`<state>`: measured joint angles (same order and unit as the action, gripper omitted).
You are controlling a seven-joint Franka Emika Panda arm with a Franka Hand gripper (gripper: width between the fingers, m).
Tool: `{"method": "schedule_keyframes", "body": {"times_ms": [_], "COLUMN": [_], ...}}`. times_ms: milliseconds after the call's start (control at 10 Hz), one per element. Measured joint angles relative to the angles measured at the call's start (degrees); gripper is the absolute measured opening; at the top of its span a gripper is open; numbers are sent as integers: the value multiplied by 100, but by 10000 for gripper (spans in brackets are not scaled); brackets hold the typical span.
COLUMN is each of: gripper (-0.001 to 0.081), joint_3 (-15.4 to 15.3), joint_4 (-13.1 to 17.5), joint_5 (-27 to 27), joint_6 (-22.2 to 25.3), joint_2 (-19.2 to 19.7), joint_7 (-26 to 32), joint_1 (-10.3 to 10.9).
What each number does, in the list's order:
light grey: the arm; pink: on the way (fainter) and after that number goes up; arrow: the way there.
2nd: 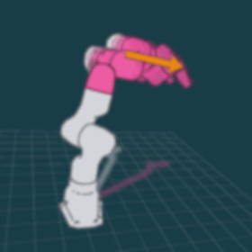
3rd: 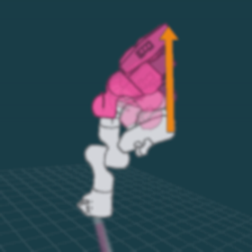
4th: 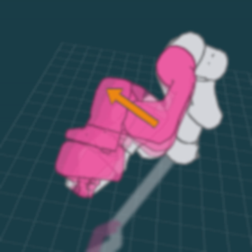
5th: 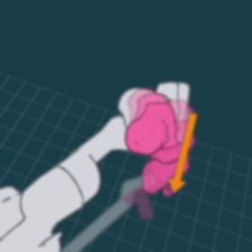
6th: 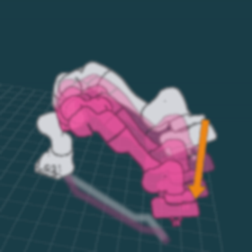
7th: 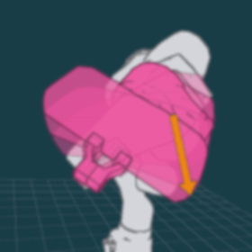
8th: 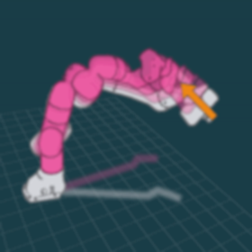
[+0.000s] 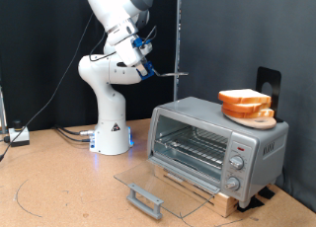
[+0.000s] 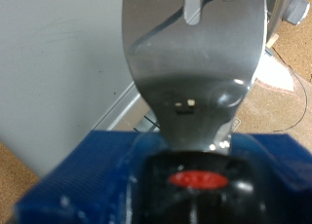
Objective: Make a piece of toast with the oven
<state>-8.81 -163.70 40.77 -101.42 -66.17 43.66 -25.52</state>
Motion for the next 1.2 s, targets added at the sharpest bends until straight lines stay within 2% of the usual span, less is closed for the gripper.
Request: {"method": "schedule_keyframes", "body": {"times_ms": [200,400,500,800,1200], "gripper": [411,411,411,411,411], "joint_3": [-99,-295,-380,-588,-997], "joint_4": [132,301,351,441,455], "joint_5": [-330,-914,-982,-864,-398], "joint_6": [13,35,2,-317,-730], "joint_2": [93,480,732,1411,1795], "joint_7": [123,117,92,152,215], "joint_1": [-1,-49,-98,-80,190]}}
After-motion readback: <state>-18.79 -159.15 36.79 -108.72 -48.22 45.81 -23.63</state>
